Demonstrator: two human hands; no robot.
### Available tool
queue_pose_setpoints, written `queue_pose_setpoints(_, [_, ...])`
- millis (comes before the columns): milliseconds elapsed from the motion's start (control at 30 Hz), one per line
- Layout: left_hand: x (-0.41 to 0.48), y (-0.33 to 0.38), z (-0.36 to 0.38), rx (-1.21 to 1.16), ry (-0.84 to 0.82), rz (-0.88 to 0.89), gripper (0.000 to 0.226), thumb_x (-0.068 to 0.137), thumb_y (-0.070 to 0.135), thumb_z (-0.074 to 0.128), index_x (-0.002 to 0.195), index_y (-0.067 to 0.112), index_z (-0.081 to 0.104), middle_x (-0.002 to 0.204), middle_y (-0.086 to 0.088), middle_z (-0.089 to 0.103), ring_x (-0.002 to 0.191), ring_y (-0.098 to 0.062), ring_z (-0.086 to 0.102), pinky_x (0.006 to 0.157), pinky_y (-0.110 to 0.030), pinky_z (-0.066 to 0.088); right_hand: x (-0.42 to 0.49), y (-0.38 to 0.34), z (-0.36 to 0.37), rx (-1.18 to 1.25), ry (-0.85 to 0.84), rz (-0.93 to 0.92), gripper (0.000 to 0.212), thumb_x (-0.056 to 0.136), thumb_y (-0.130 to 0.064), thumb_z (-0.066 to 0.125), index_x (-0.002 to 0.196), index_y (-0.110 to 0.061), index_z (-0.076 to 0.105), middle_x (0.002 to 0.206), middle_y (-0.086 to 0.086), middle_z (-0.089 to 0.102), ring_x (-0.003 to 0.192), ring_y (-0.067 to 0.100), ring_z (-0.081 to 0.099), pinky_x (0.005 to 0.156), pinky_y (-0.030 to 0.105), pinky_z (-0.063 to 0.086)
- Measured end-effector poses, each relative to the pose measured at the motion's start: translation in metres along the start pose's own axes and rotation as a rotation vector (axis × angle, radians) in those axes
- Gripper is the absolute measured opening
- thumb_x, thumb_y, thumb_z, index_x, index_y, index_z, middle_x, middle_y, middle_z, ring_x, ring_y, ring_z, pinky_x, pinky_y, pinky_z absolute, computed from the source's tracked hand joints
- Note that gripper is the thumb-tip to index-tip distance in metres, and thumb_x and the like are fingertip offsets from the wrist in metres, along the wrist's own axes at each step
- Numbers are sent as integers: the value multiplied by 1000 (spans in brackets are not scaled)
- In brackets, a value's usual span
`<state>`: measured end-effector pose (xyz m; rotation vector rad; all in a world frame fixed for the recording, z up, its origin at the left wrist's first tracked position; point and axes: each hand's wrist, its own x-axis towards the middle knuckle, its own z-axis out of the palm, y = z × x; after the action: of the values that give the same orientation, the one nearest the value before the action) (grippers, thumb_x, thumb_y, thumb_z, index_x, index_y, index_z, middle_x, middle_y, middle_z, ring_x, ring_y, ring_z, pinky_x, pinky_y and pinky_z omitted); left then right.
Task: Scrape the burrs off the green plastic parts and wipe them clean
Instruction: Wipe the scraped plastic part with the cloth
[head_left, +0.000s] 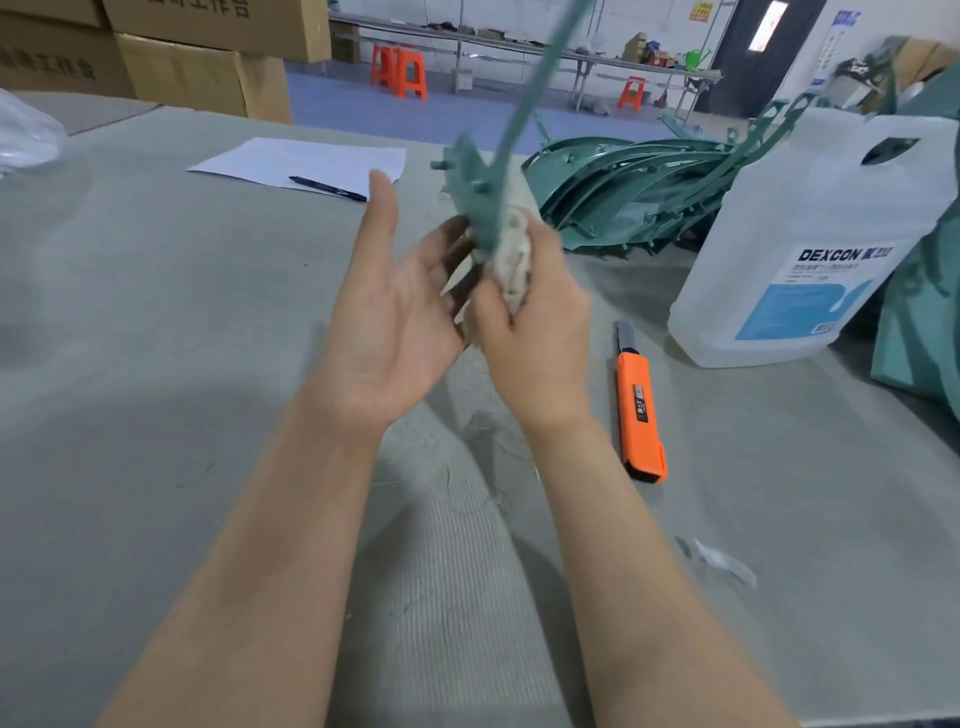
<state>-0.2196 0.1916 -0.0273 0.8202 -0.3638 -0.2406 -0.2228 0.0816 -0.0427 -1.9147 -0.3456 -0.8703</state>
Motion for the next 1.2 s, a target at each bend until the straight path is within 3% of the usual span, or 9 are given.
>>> queue_pose_setpoints(133, [7, -11, -4, 591, 471, 90, 32, 97, 46, 46, 112, 23, 61, 112, 14, 66, 110, -2, 58, 104, -30, 42, 13, 3, -17, 272, 284, 225, 7, 94, -5, 53, 97, -10, 54, 73, -13, 51, 60, -6, 47, 62, 17, 42])
queue_pose_setpoints(233, [6, -12, -15, 829, 673, 192, 54, 88, 50, 60, 130, 18, 52, 133, 5, 55, 124, -8, 50, 109, -36, 38, 22, 9, -34, 374, 374, 274, 15, 99, -5, 49, 85, -11, 49, 69, -6, 50, 55, -5, 46, 56, 13, 40])
queue_pose_setpoints(367, [2, -5, -12, 648, 378, 119, 58, 79, 54, 59, 122, 14, 61, 118, 1, 68, 112, -15, 63, 103, -43, 46, 24, 23, -43, 242, 349, 320, 22, 103, -17, 45, 83, -14, 53, 77, -1, 56, 68, 5, 49, 65, 19, 42])
queue_pose_setpoints(533, [-2, -7, -5, 312, 13, -69, 36, 90, 45, 48, 94, 27, 78, 102, 5, 74, 97, -10, 69, 77, -25, 55, 23, 31, -39, 9, 251, 352, 41, 104, -31, 41, 63, -23, 38, 62, -10, 44, 58, 5, 39, 58, 25, 32])
queue_pose_setpoints(733, [-3, -12, -2, 286, 66, -177, 36, 93, 33, 53, 117, 10, 67, 108, -6, 72, 93, -17, 71, 75, -28, 57, 20, 28, -30, -217, 100, 350, 52, 102, -42, 42, 56, -22, 28, 53, -9, 36, 51, 9, 32, 53, 33, 24])
queue_pose_setpoints(967, [1, -11, -4, 372, 225, -101, 33, 100, 36, 46, 121, 18, 62, 112, 1, 71, 100, -15, 69, 87, -32, 54, 26, 3, -43, 398, 427, 442, 37, 105, -38, 31, 89, -19, 59, 71, -15, 58, 66, -3, 57, 65, 12, 42])
queue_pose_setpoints(1033, [2, -12, -1, 303, 240, -89, 38, 99, 41, 42, 123, 18, 62, 115, 0, 70, 101, -14, 68, 87, -32, 53, 18, -13, -28, 443, 236, 323, 31, 101, -33, 35, 98, -16, 61, 73, -20, 57, 67, -8, 54, 69, 8, 44])
queue_pose_setpoints(1133, [2, -8, 3, 40, 149, -31, 39, 102, 41, 31, 103, 20, 64, 95, 6, 73, 90, -5, 68, 81, -22, 54, -10, -30, 9, 21, -178, 31, 51, 96, -30, 37, 139, -4, 48, 140, 4, 53, 131, 13, 44, 113, 24, 25])
queue_pose_setpoints(1200, [1, -5, 4, -93, 126, 14, 46, 101, 50, 26, 100, 21, 62, 90, 7, 72, 93, -6, 67, 91, -27, 52, -14, -27, 25, -115, -297, -17, 53, 99, -30, 32, 147, -8, 37, 157, 6, 31, 147, 18, 21, 122, 36, 7])
